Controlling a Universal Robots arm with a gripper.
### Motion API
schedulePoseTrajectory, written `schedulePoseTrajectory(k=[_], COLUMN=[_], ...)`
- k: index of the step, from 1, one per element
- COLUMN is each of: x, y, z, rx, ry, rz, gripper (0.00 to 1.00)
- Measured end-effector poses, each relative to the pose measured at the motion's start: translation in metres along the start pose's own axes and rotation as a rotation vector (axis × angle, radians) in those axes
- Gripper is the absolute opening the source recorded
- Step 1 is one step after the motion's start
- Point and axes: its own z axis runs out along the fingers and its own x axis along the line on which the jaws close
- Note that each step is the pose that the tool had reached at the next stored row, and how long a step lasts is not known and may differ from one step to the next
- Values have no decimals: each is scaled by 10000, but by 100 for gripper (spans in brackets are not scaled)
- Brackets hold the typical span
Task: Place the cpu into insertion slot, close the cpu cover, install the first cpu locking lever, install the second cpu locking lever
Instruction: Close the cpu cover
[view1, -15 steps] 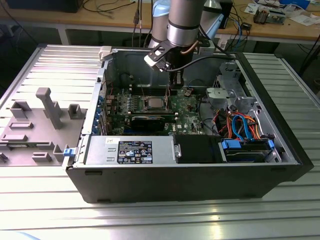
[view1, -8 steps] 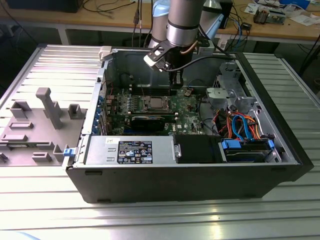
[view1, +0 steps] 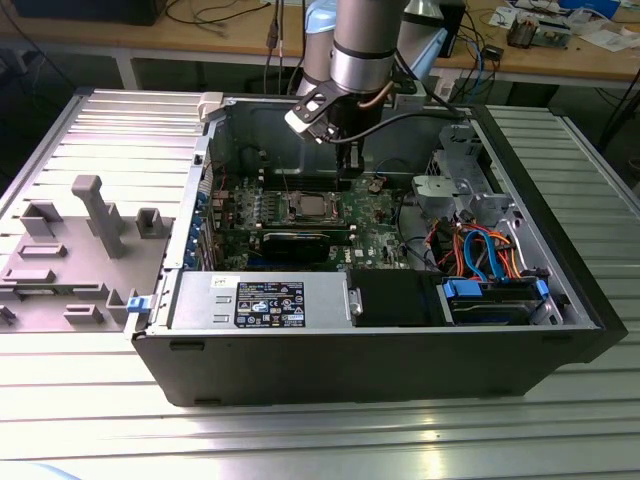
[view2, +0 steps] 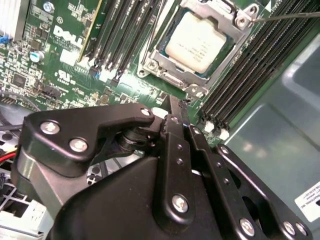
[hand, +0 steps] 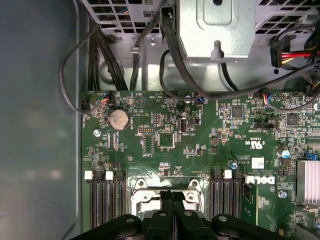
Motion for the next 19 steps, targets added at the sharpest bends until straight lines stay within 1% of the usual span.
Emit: schedulePoseTrajectory(k=[2, 4, 6, 8, 12, 13, 15, 17, 19], x=[-1, -2, -2, -1, -4, -4, -3, -4, -3], y=[-27, -46, -141, -211, -256, -295, -326, -381, -438], z=[14, 38, 52, 56, 65, 72, 83, 105, 131], rx=[6, 13, 14, 13, 20, 25, 59, 110, 134], ry=[-1, -1, -1, 1, 0, -1, 2, 1, 1], rz=[-67, -241, -304, -303, -304, -304, -303, -305, -304], gripper=[11, 11, 11, 11, 11, 11, 11, 11, 11])
